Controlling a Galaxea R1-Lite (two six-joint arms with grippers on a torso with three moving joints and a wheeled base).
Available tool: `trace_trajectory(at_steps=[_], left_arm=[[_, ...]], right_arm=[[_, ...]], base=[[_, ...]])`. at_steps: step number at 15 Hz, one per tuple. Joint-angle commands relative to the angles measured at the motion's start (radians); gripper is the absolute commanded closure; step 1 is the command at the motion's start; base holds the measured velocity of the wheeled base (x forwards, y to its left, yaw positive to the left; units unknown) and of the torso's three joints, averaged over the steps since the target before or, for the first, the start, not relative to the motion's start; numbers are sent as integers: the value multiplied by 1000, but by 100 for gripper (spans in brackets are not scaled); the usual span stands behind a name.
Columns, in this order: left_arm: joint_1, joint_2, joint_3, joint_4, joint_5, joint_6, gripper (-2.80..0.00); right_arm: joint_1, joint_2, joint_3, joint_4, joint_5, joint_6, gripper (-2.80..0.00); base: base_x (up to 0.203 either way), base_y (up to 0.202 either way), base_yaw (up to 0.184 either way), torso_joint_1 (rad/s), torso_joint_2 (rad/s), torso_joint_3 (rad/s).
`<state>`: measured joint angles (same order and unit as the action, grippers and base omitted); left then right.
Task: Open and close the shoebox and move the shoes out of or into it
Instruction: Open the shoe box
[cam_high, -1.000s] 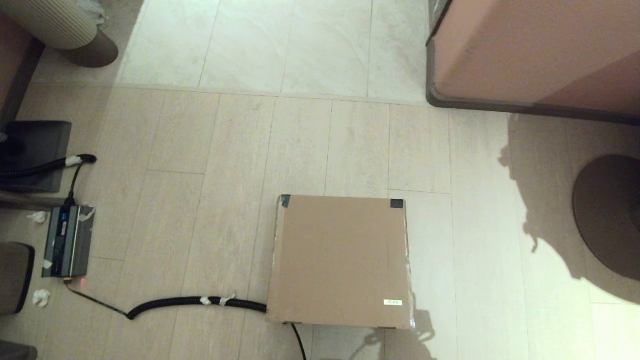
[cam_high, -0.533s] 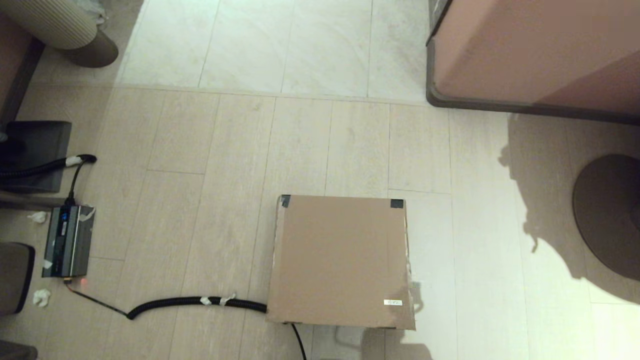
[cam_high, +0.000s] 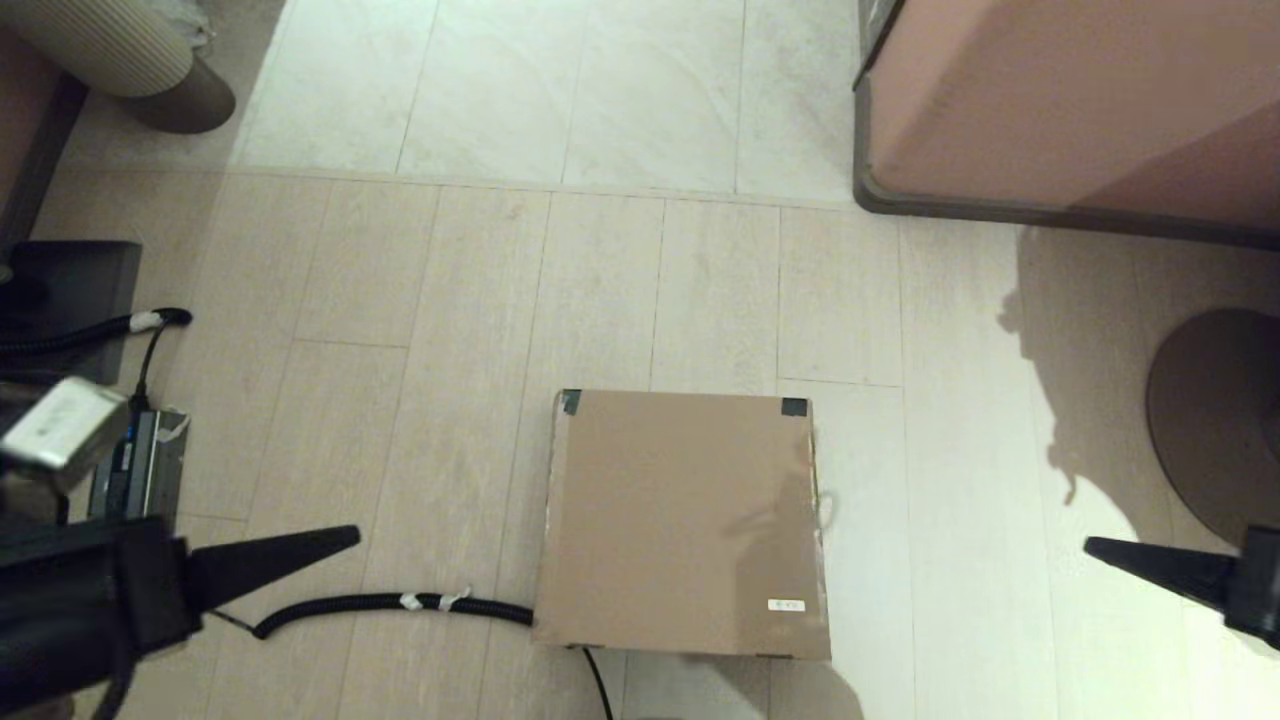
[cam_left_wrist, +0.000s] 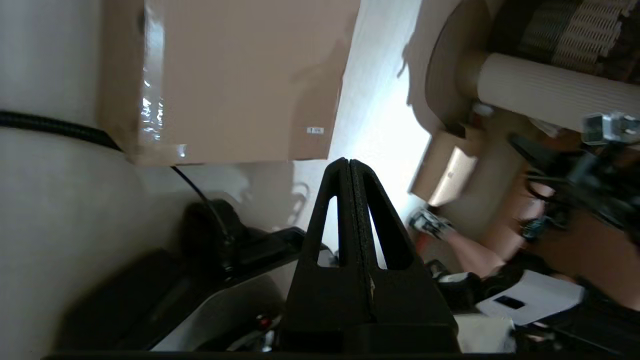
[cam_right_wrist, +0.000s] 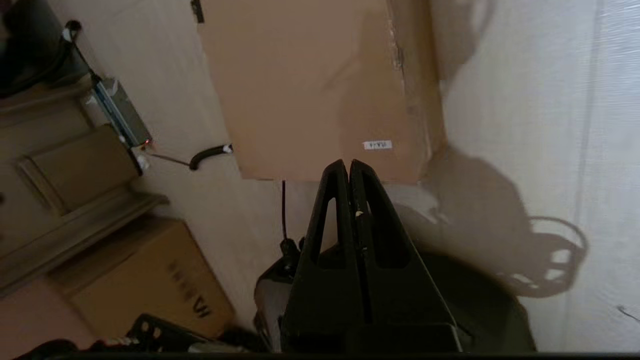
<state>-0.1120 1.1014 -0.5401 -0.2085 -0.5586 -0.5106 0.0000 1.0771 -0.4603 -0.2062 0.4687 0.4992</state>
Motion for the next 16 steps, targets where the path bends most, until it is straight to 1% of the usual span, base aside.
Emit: trace_trajectory(at_steps=[1, 2, 3, 4, 5, 8, 10, 11, 13, 15, 16], left_arm=[[-4, 273, 13, -135, -22, -11, 0], [-6, 359, 20, -230, -34, -20, 0], [-10, 422, 21, -303, -44, -27, 0], [-13, 469, 15, -342, -51, -32, 0], [-17, 517, 7, -362, -54, -34, 0], [-75, 633, -34, -381, -58, -39, 0], [-174, 679, -43, -402, -48, -39, 0], [-216, 709, -51, -435, -22, -38, 0], [-263, 787, -74, -525, 80, -34, 0], [-270, 843, -105, -585, 162, -30, 0], [-258, 850, -124, -587, 169, -29, 0]], right_arm=[[0, 304, 23, -221, 33, 5, 0], [0, 397, 44, -373, 64, 5, 0], [0, 472, 61, -497, 108, 6, 0], [0, 527, 70, -565, 145, 5, 0], [0, 584, 72, -600, 167, -2, 0], [0, 750, 72, -680, 187, -99, 0], [11, 848, 67, -774, 186, -124, 0], [17, 888, 61, -822, 176, -129, 0], [22, 961, 29, -867, 134, -124, 0], [31, 1031, 9, -883, 120, -129, 0], [35, 1074, 4, -903, 117, -132, 0]], base=[[0, 0, 0, 0, 0, 0], [0, 0, 0, 0, 0, 0], [0, 0, 0, 0, 0, 0], [0, 0, 0, 0, 0, 0], [0, 0, 0, 0, 0, 0], [0, 0, 0, 0, 0, 0], [0, 0, 0, 0, 0, 0], [0, 0, 0, 0, 0, 0], [0, 0, 0, 0, 0, 0], [0, 0, 0, 0, 0, 0], [0, 0, 0, 0, 0, 0]])
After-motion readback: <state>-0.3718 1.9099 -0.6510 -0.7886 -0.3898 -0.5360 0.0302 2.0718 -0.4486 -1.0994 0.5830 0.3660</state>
